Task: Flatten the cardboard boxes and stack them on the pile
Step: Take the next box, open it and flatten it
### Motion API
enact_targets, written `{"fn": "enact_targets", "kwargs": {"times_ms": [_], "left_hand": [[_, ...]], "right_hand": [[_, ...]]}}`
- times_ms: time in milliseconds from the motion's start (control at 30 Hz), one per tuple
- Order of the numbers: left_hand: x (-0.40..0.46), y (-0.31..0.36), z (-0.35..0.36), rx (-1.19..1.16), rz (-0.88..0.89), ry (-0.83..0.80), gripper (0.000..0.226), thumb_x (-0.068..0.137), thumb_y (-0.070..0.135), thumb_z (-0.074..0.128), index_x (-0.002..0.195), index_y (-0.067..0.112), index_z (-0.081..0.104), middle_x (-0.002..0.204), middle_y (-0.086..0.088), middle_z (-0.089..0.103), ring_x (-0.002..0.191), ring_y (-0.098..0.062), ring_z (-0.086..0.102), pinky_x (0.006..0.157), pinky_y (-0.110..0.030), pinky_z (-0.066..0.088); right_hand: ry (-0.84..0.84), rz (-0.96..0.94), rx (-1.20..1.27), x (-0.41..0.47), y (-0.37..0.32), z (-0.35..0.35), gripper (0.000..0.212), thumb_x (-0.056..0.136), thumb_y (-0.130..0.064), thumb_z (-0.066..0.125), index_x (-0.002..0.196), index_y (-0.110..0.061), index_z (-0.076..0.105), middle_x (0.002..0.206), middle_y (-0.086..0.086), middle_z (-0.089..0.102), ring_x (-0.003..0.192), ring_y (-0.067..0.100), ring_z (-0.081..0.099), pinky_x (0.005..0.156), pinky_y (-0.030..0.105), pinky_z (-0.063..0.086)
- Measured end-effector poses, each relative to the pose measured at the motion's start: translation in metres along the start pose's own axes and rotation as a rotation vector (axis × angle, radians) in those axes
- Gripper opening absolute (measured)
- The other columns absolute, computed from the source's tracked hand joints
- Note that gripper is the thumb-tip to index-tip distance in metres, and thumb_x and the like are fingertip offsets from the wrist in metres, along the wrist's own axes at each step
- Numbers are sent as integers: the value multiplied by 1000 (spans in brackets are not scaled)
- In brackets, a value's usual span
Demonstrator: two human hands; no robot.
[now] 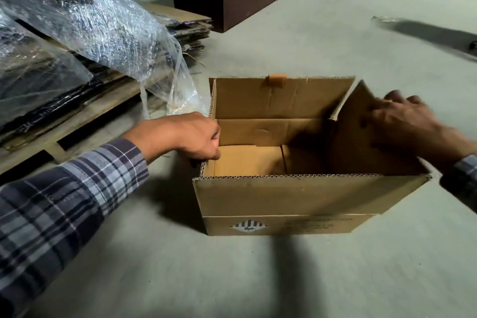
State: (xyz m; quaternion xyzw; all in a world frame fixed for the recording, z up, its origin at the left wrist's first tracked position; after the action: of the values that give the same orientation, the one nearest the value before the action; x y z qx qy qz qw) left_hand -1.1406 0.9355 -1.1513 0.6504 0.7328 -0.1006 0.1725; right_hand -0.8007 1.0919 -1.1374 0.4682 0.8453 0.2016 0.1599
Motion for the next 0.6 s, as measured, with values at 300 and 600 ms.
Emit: {"fn": "enact_targets", "kwargs": {"times_ms": [300, 600], "left_hand": [[9, -2, 5, -46, 3, 0, 26, 95, 48, 67, 112, 29, 62, 94, 4, 68, 69, -6, 61, 61, -25, 53], [11, -11, 9, -91, -35, 35, 46, 98, 59, 60, 138, 37, 52, 97, 0, 66, 68, -16, 71, 53, -25, 56]], "right_hand": [[-174, 2, 290, -15, -33, -10, 64, 94, -77, 35, 150, -49, 45, 170, -11, 24, 158, 37, 1, 125, 58, 9], [-165, -325, 639, -27, -144, -88, 140, 48, -104, -19, 140, -32, 57, 96, 0, 63, 96, 21, 63, 97, 51, 51]]}}
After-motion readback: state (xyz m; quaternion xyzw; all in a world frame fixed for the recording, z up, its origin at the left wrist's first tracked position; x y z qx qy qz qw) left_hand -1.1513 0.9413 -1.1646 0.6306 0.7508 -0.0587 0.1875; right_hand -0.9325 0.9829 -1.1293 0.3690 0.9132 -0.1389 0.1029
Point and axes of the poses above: each hand's wrist, its own x-axis towards the middle knuckle, its own z-axis out of the palm, y = z × x, the point moved 5 cm from there along x, towards the middle knuckle
